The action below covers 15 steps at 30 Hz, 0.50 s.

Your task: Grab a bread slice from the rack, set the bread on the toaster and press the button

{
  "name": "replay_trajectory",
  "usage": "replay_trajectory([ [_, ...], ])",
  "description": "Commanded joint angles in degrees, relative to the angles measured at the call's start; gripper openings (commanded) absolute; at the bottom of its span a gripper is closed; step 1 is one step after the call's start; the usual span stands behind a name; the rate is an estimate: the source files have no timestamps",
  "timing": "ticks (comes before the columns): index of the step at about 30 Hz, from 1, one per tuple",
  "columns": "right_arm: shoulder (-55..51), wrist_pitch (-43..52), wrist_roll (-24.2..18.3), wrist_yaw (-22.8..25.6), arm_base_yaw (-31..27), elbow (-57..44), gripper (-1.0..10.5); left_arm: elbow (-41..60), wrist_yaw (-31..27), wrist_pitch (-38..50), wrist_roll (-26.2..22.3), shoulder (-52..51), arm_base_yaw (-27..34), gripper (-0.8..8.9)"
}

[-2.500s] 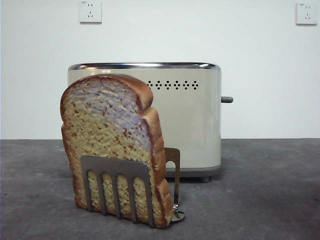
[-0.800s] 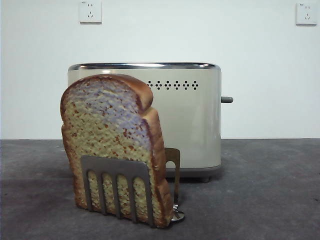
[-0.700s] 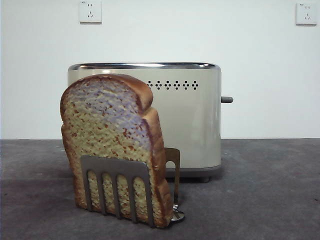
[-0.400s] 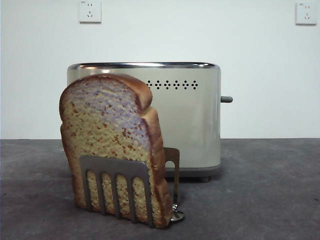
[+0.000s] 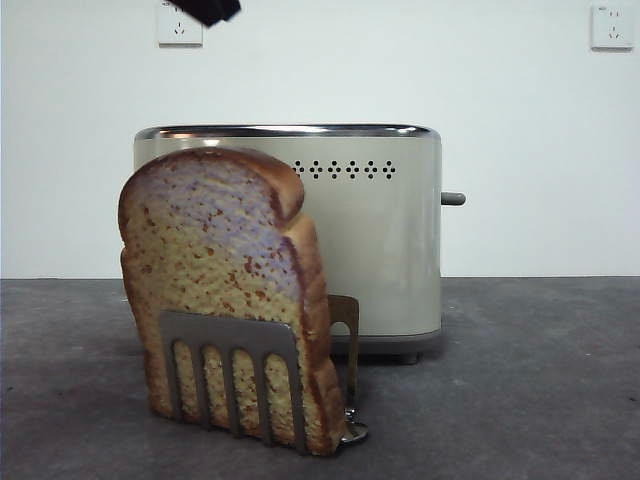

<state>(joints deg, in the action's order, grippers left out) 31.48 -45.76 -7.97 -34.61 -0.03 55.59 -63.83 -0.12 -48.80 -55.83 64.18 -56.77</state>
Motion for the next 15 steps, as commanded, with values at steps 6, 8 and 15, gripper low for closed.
replay_trajectory([
  [6, 0.9, -5.3, -9.2, -4.9, 0.0, 0.4, -0.1, 0.0, -0.1, -1.8, 3.2, 4.9, 1.0, 3.2],
  [8, 1.2, -7.7, -12.0, -4.8, 0.1, 0.4, -0.1, 0.0, -0.1, -2.1, 3.6, 6.1, 1.4, 3.2],
  [15, 1.4, -10.8, -14.9, -0.5, 1.4, 0.4, -0.1, 0.0, 0.1, -2.6, 4.7, 9.4, 3.7, 3.13],
])
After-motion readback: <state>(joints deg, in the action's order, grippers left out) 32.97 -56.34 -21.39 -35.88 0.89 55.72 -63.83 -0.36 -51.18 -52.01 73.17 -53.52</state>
